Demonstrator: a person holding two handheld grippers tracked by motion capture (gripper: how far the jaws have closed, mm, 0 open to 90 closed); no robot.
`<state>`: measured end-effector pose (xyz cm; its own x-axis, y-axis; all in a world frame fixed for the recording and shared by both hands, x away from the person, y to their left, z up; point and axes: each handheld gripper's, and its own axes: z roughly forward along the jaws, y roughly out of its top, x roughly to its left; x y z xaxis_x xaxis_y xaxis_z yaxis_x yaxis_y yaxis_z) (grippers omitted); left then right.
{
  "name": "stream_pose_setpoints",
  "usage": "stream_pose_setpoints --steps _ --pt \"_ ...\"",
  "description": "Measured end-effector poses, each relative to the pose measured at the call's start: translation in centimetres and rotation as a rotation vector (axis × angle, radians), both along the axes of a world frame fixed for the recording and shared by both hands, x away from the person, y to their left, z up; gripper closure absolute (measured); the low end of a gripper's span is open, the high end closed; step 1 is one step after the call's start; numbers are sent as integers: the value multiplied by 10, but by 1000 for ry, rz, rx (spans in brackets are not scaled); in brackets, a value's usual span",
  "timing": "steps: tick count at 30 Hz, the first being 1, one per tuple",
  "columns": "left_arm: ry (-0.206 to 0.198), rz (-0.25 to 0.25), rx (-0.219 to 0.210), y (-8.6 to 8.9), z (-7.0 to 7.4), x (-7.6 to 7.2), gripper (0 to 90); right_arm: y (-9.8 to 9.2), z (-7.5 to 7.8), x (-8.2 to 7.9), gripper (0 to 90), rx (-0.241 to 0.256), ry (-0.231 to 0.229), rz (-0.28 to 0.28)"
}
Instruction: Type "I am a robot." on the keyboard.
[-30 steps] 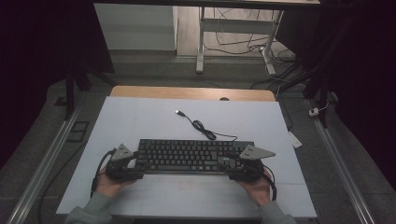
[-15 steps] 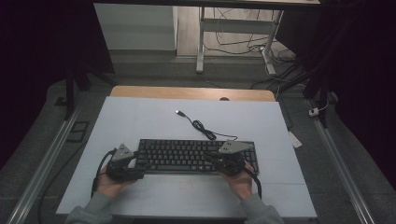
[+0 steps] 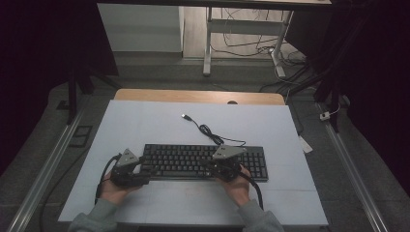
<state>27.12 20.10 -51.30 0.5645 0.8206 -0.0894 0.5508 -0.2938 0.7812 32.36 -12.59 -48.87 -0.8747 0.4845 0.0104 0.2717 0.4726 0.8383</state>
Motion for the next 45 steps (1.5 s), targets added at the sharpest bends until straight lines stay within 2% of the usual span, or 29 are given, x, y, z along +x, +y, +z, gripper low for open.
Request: stream_pose_setpoints --steps 3,11,12,16,17,19,25,30,38,44,45 --pt "0 11 -3 0 0 1 393 3 -1 0 896 3 1 7" --pt "5 29 -8 3 -2 4 607 6 1 2 896 16 -6 8" --pt "9 29 -9 3 -2 4 607 6 1 2 896 16 -6 8" --pt "24 21 -5 4 -3 6 767 10 -1 3 896 9 -5 11" --pt "26 18 -4 4 -4 7 856 11 -2 5 896 9 3 8" --pt "35 6 -3 5 -4 8 885 11 -2 6 896 4 4 6" --pt "54 -1 16 6 -8 12 889 17 -4 11 896 4 9 3" --pt "61 19 56 4 -13 17 888 21 -7 16 896 -8 22 -5" --pt "73 19 61 4 -15 18 888 24 -9 23 895 -14 28 -18" --pt "80 8 67 3 -16 19 888 29 -11 29 895 5 43 -43" --pt "81 8 67 3 -16 19 888 30 -12 30 895 -5 44 -43"
